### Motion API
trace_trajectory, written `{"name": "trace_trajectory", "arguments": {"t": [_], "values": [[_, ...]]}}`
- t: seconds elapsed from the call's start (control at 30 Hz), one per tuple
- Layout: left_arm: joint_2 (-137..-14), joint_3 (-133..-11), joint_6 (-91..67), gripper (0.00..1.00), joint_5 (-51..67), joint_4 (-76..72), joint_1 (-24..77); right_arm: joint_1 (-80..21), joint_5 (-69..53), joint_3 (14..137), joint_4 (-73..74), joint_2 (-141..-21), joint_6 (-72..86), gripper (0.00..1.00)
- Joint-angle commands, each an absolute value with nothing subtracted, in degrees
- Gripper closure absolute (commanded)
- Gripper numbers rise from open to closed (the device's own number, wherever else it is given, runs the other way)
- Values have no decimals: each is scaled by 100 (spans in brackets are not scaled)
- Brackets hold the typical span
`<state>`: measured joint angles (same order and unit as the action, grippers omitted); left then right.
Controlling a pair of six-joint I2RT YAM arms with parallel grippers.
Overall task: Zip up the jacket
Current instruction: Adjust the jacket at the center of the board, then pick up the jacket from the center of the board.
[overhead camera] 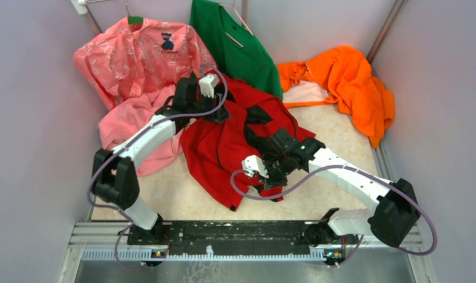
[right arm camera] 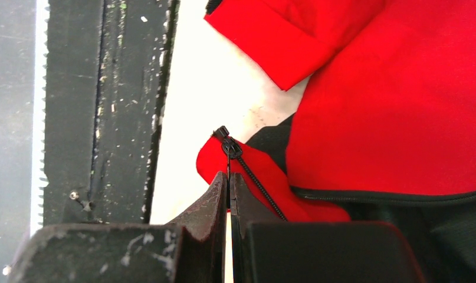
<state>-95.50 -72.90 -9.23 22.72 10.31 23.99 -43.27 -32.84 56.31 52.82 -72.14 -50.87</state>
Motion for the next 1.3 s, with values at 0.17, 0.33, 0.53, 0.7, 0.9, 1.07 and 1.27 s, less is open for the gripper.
{"name": "trace_trajectory", "arguments": {"t": [0.17,0.33,0.53,0.7,0.9,1.07,1.27], "values": [[-7432,-6765,-1176,21,852,1192,2347,-4307,-3978,5276,5451,-6468,-5607,100],[-5861,-4949,-2287,7,2885,-525,2359,-4065,-4014,5105,5519,-6078,-6004,100],[-5800,-3203,-3204,6,2554,-2078,4237,-4030,-3930,4950,5731,-6120,-6857,100],[-6530,-2721,-4458,7,2049,-3183,4816,-3970,-4136,4985,5954,-6129,-7184,100],[-7713,-3358,-4874,7,2201,-3099,4971,-3889,-4524,4599,6005,-5968,-7266,100],[-8779,-4124,-4794,11,2705,-2906,5017,-3850,-4709,4436,6027,-5923,-7374,100],[-9459,-4485,-4616,14,3042,-2827,5106,-3800,-5041,4486,6352,-5857,-7399,48]]}}
